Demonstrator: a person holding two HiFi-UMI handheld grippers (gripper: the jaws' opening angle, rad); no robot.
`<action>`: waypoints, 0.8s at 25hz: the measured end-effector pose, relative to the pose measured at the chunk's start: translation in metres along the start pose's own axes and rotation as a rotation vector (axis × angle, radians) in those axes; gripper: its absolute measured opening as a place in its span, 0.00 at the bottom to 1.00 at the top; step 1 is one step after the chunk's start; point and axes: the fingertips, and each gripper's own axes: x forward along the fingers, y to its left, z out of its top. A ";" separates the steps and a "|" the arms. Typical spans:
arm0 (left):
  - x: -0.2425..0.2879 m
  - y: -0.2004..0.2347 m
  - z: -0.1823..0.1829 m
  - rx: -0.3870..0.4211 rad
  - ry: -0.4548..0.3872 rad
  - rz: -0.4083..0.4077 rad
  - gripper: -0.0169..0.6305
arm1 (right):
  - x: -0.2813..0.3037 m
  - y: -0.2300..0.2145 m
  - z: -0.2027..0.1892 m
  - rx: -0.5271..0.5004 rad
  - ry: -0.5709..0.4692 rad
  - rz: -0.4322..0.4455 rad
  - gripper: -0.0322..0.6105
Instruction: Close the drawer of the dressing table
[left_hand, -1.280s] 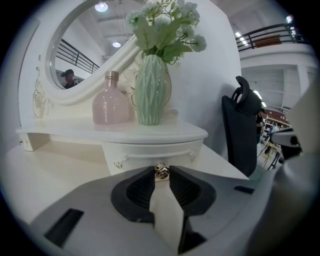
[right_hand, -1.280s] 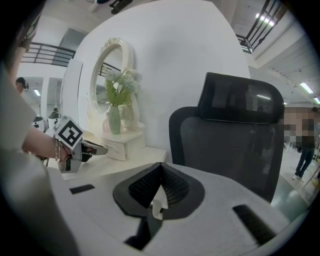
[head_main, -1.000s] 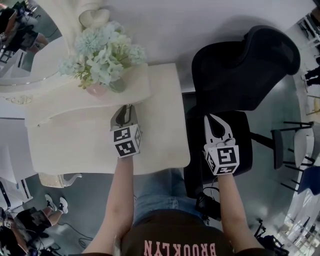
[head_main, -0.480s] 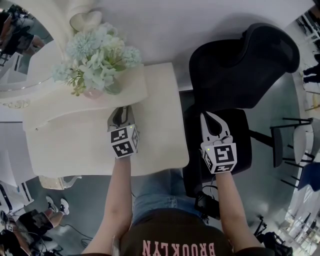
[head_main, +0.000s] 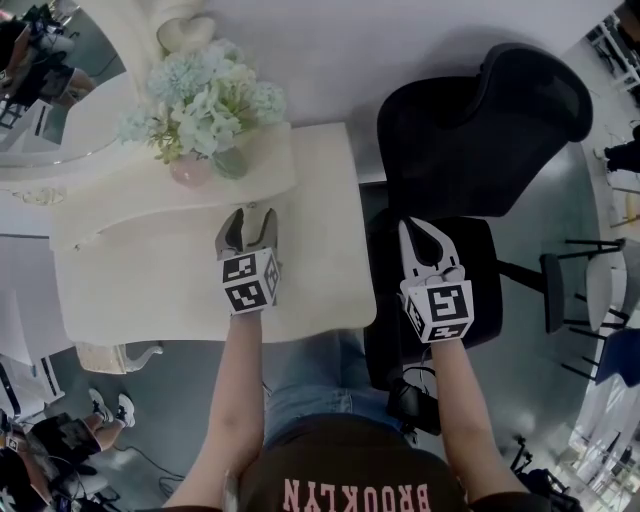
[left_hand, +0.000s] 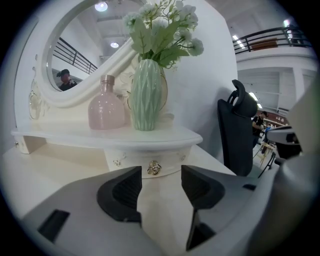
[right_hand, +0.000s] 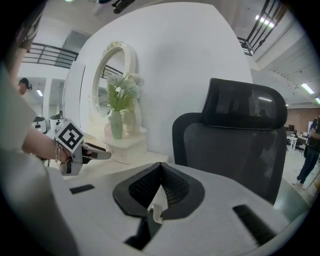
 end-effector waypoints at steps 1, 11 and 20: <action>-0.004 0.000 0.001 0.001 -0.004 0.003 0.40 | -0.002 0.001 0.002 -0.002 -0.007 0.002 0.05; -0.061 0.002 0.016 -0.025 -0.085 0.050 0.12 | -0.034 0.015 0.021 -0.036 -0.060 0.037 0.05; -0.127 -0.005 0.029 0.001 -0.189 0.079 0.03 | -0.073 0.029 0.036 -0.049 -0.117 0.080 0.05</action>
